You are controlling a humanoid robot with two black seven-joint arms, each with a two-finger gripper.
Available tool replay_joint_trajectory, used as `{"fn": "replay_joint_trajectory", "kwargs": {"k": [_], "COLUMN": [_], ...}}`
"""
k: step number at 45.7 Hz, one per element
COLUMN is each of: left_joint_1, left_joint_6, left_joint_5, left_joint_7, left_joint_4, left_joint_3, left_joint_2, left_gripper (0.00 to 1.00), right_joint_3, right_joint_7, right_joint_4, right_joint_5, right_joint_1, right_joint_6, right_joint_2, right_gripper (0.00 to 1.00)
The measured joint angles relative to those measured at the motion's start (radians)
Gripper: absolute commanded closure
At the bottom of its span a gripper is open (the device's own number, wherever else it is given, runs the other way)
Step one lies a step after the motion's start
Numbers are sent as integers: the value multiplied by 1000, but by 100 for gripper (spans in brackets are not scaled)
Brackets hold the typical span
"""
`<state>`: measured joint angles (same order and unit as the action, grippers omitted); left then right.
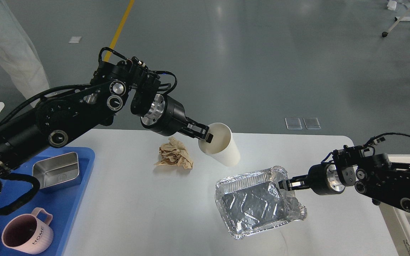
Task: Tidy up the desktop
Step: 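Lift the paper cup with the left gripper and carry it over the foil tray, then lower the paper cup into the foil tray and release it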
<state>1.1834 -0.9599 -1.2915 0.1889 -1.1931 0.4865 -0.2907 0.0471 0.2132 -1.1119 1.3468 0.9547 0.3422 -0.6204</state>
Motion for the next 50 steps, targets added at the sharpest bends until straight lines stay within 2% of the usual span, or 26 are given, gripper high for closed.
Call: {"fn": "replay_joint_trajectory", "kwargs": {"k": [15, 31, 50], "left_joint_1": [88, 75, 57], "left_joint_6": [0, 0, 0], "left_joint_5": [2, -8, -14], "left_joint_7": [-2, 9, 12], "left_joint_4": [59, 102, 167], "left_joint_3": [-56, -186, -201], "left_joint_2": [146, 262, 288], "left_gripper": [92, 91, 91], "right_joint_3": [4, 4, 4], "right_joint_7": [0, 3, 5], "right_joint_4": [12, 20, 12], "right_joint_5": [0, -2, -3], "right_joint_1": [10, 55, 74], "right_joint_6": [0, 26, 40], "right_joint_2": [13, 23, 21], "right_gripper": [100, 100, 100]}}
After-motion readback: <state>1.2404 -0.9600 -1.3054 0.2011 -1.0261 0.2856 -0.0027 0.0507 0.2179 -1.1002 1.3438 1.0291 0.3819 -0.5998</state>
